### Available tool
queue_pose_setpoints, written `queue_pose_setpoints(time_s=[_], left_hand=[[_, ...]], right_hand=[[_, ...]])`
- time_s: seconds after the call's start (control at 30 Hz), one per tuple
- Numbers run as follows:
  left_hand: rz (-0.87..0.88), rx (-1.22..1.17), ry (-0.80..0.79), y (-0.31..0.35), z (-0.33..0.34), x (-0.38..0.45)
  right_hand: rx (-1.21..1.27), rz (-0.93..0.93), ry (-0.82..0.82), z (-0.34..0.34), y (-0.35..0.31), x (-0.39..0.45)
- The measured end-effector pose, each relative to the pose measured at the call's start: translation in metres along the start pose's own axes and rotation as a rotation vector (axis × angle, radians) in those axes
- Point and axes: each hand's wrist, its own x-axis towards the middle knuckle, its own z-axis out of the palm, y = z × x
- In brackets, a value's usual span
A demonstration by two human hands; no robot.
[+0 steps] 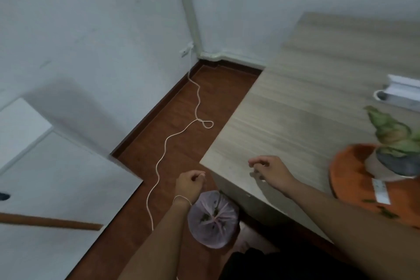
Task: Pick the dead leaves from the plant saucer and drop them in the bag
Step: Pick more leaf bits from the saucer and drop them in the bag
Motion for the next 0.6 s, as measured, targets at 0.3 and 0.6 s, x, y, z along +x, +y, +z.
queue_pose_setpoints(time_s=[0.3,0.6], left_hand=[[0.209,0.017,-0.226,0.123,0.12,0.003],[0.484,0.204,-0.637,0.228,0.251,-0.045]], right_hand=[[0.146,0.085,0.391,-0.153,0.067,-0.076],[-0.222,0.197,0.545,-0.268,0.119,-0.133]])
